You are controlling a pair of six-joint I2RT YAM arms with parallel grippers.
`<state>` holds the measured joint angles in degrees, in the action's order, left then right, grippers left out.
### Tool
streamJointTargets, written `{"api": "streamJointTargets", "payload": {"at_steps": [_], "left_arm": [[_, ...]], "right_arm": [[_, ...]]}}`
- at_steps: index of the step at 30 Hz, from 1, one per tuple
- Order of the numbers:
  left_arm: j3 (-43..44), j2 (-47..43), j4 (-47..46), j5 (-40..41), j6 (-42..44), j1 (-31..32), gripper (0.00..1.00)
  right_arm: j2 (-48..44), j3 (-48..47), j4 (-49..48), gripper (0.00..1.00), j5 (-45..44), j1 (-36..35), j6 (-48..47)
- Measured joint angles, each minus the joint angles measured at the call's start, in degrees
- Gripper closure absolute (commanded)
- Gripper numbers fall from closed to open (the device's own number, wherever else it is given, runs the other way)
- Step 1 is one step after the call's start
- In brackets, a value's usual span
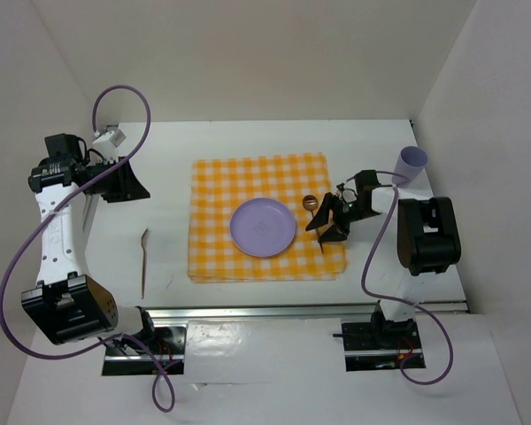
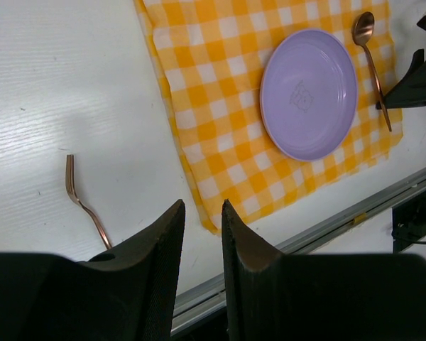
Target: Set the dinner table for one person
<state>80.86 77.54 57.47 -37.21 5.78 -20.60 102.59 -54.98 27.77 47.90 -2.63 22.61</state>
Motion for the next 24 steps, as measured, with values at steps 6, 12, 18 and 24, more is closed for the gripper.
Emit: {"api": "streamJointTargets", "payload": {"at_steps": [6, 12, 18, 24], "left_arm": [[0.0, 0.0, 0.0, 0.7, 0.1, 0.0, 0.66], [0.0, 0.6, 0.0, 3.2, 0.2, 0.0, 0.66], [0.0, 0.7, 0.2, 4.0, 0.3, 0.0, 0.66], [0.0, 0.7, 0.2, 4.7, 0.5, 0.0, 0.66]], "right_arm": [[-0.9, -2.8, 5.2, 0.27, -4.0, -0.2, -0.1], [-1.2, -3.1, 7.3, 0.27, -4.2, -0.9, -0.6], [-1.2, -2.8, 7.2, 0.27, -3.6, -1.3, -0.6], [-1.2, -3.1, 8.1, 0.51, -7.9, -1.4, -0.8]]}}
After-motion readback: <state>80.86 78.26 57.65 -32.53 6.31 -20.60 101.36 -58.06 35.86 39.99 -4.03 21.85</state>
